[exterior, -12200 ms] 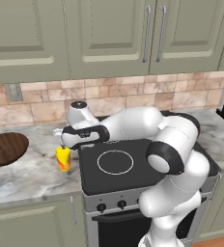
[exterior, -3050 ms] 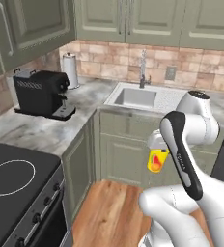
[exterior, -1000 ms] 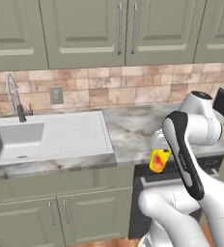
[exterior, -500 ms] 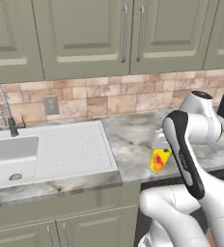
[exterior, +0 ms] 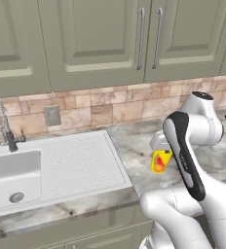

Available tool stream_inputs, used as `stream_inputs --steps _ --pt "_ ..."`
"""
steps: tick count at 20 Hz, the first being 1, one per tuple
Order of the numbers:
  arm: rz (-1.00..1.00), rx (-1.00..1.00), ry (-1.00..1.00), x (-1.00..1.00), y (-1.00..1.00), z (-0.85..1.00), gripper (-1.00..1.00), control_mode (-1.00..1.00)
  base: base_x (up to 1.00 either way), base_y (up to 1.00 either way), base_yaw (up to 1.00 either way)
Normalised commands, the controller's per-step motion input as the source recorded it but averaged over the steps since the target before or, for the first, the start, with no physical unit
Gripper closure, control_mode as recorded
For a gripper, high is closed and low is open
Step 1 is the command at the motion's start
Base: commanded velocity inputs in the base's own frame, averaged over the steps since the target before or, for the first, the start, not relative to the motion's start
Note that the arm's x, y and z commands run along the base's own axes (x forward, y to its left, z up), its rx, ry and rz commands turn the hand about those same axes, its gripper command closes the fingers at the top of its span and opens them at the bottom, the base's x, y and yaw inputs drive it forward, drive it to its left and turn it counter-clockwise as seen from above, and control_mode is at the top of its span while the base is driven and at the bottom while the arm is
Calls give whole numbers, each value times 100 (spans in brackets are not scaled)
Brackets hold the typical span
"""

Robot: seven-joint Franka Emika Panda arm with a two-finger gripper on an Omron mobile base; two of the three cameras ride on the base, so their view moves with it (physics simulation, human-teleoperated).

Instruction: Pick the cup and bowl from the counter and place them on the counter next to the sink.

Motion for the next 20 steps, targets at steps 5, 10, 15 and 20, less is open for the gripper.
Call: stream_inputs --steps 5,10,15,20 --pt "0 0 0 0 0 0 100 100 0 0 -1" --pt "0 0 0 0 0 0 100 100 0 0 0" --pt "0 0 0 0 0 0 100 100 0 0 0" --pt "0 0 0 0 0 0 100 -100 0 0 0"
